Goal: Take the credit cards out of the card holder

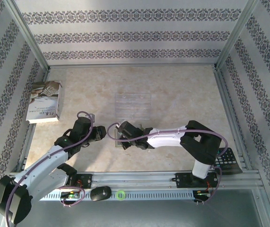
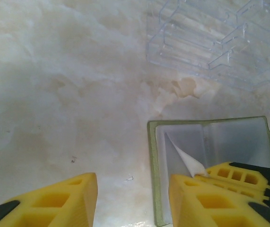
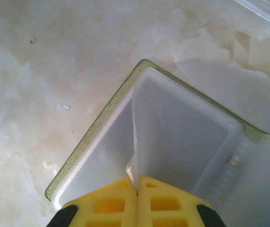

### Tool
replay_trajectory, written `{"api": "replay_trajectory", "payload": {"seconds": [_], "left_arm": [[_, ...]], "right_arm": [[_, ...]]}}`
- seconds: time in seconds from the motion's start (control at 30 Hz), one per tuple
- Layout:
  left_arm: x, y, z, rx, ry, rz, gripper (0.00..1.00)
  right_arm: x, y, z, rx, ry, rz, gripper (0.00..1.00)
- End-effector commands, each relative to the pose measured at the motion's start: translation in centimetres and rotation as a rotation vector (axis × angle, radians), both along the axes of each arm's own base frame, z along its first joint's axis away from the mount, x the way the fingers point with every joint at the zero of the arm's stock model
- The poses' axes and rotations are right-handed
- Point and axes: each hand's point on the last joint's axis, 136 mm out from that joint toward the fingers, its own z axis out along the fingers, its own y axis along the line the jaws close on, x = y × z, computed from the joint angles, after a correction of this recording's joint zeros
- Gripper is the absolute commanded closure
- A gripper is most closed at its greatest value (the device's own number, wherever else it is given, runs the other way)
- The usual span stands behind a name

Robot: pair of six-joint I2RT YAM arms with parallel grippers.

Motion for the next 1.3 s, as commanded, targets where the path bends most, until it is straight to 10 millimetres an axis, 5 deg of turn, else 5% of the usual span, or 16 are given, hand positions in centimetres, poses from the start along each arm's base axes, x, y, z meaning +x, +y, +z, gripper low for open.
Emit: {"api": "replay_trajectory", "payload": {"seconds": [0.0, 0.63, 1.13, 1.27], "left_arm": [[0.6, -2.0, 0.8, -0.071, -0.04, -0.038, 0.57], [1.0, -5.4, -0.7, -0.051, 0.003, -0.112, 0.64], [1.1, -5.3, -0.4, -0.029, -0.003, -0.112, 0.49], [1.2, -4.9, -0.2, -0.012, -0.008, -0.101, 0.45]], "right_arm": [[-0.1, 0.7, 1.6, 0.143, 0.011, -0.026, 1.0], [0.2, -3.8, 2.2, 0.249, 0.003, -0.18, 0.99], [1.9, -10.8, -1.0, 0.029, 0.011, -0.532, 0.66], [2.3, -11.4, -0.3, 0.012, -0.007, -0.556, 0.58]]}}
